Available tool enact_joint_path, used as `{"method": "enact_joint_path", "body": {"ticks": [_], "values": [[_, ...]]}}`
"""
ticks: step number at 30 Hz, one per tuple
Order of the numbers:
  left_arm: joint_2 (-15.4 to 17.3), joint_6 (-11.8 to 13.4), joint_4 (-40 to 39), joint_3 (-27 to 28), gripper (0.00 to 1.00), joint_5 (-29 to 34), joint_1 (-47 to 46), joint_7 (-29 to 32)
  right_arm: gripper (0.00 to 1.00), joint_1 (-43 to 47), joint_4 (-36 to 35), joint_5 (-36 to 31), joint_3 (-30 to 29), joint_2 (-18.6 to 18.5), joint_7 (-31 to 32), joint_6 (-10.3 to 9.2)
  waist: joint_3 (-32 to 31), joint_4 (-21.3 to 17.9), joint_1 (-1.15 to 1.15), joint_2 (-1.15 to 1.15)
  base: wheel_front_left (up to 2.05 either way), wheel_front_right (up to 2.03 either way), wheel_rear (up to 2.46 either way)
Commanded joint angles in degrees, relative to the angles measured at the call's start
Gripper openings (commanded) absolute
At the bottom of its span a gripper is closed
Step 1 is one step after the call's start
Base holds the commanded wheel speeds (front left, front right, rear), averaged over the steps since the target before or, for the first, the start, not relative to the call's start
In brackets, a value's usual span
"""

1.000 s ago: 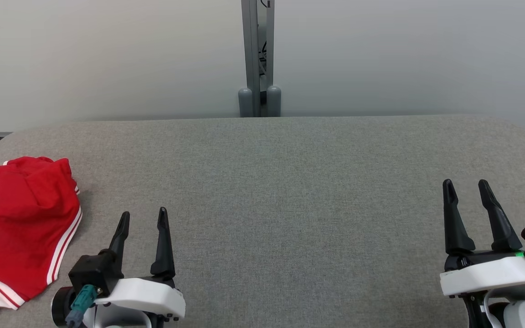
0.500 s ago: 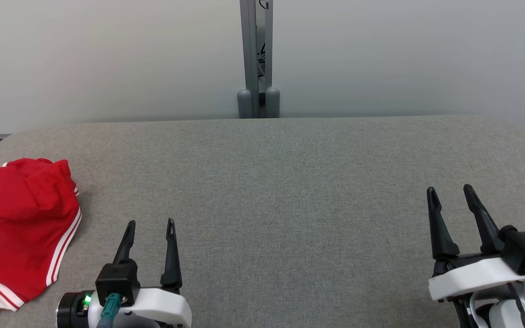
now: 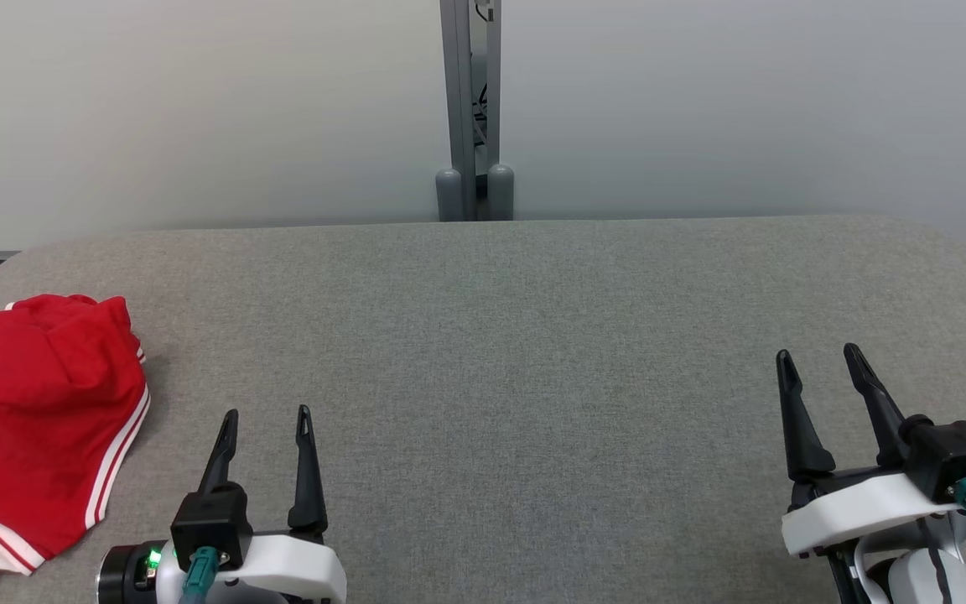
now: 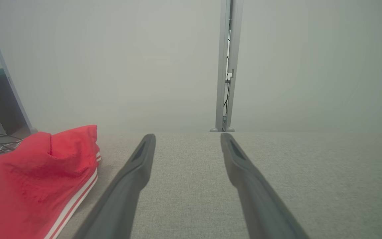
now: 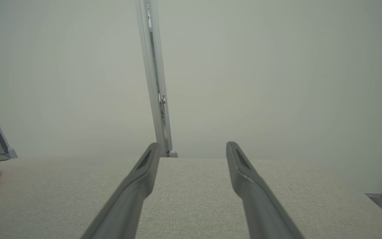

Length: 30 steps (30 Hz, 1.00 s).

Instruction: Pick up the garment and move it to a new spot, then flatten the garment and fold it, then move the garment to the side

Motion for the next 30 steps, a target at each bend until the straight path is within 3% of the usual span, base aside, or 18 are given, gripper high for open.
{"method": "enact_joint_path", "body": {"ticks": [1, 8, 30], "values": [[0.42, -0.22, -0.01, 0.34, 1.0, 0.77, 0.41, -0.29, 1.0, -0.42, 0.25, -1.05, 0.15, -0.51, -0.6, 0.25, -0.02, -0.01, 0.0, 0.0, 0.0, 0.0, 0.0], [-0.27, -3.2, 2.41, 2.22, 1.0, 0.84, 0.37, -1.22, 1.0, -1.22, 1.66, -1.63, -0.15, -0.56, -1.18, 0.2, -0.04, -0.11, 0.0, 0.0, 0.0, 0.0, 0.0], [-0.29, -3.24, 3.17, 1.22, 1.0, 0.67, 0.22, -1.73, 1.0, -0.83, 3.37, -1.45, 0.33, -0.59, -1.58, 0.22, -0.35, 0.86, 0.0, 0.0, 0.0, 0.0, 0.0]]}}
